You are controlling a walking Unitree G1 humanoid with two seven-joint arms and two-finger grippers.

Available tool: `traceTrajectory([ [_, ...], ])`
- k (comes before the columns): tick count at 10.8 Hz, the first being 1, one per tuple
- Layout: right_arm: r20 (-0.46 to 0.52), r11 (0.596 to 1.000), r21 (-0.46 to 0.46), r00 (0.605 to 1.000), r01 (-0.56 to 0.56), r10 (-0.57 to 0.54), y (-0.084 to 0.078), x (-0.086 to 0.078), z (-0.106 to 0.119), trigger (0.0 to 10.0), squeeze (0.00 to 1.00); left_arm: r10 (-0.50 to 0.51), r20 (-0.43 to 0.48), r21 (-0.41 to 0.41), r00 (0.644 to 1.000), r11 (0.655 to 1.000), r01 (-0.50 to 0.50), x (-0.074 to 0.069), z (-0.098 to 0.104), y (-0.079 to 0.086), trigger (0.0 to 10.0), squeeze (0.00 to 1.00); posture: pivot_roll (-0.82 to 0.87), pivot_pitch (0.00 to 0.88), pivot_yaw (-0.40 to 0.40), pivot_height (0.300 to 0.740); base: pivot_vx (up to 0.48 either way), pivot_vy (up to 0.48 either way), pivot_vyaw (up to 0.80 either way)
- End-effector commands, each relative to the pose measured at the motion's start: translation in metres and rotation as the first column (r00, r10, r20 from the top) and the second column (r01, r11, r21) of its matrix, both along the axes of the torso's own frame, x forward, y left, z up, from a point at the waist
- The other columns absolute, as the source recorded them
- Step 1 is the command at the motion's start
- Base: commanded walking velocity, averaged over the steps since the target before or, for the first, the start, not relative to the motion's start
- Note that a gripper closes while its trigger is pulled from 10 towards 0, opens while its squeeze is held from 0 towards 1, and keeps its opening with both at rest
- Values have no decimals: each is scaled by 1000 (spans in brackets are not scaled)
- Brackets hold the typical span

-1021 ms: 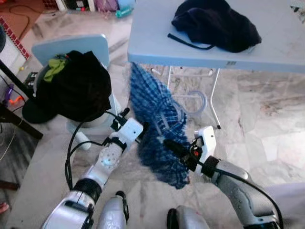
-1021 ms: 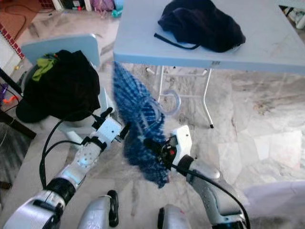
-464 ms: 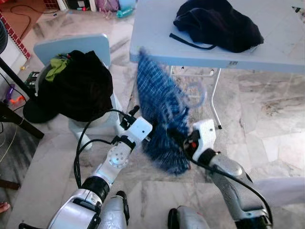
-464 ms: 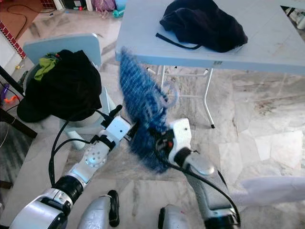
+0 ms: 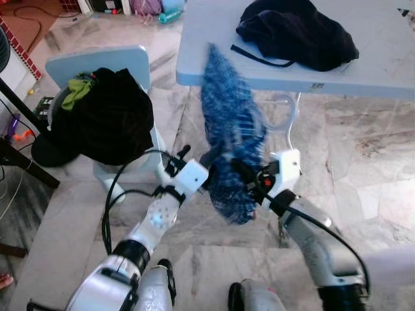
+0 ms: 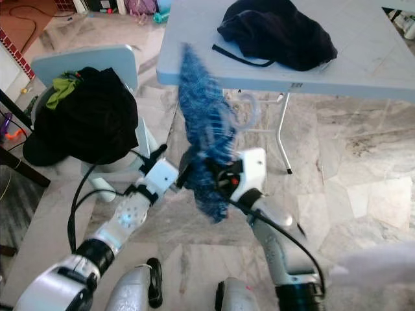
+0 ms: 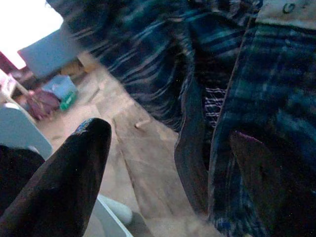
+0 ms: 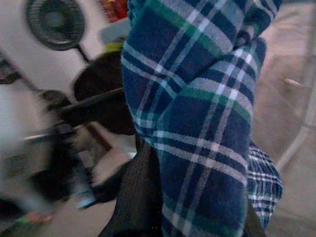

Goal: Hang hanger

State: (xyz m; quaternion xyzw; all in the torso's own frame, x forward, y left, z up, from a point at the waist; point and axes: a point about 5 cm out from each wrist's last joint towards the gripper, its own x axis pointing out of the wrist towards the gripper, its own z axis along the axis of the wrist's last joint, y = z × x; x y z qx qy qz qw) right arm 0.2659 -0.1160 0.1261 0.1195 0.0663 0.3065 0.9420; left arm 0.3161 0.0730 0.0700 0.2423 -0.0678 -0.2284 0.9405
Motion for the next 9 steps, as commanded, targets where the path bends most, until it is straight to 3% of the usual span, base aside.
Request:
traceTrajectory([
  [1, 22, 998, 38, 999, -47, 46, 6, -3, 11, 10000, 0, 1, 9, 10, 1000, 1000, -1, 1, 0, -1, 10000, 0, -76, 163, -26, 740, 0, 0, 0],
  [5, -40, 979, 13, 978, -204, 204, 10, -25, 12, 10000, 0, 111, 42, 36, 993, 993, -113, 12, 5, 12, 10000, 0, -89, 160, -30, 740, 0, 0, 0],
  [7, -88, 957, -142, 966, -254, 243, 1, -33, -8, 10000, 0, 149, 55, 34, 987, 988, -151, 17, 9, 20, 10000, 0, -86, 161, -31, 740, 0, 0, 0],
  [9, -114, 894, -355, 962, -272, 248, -18, -35, -32, 10000, 0, 179, 67, 30, 982, 983, -181, 20, 12, 30, 10000, 0, -82, 158, -31, 740, 0, 0, 0],
])
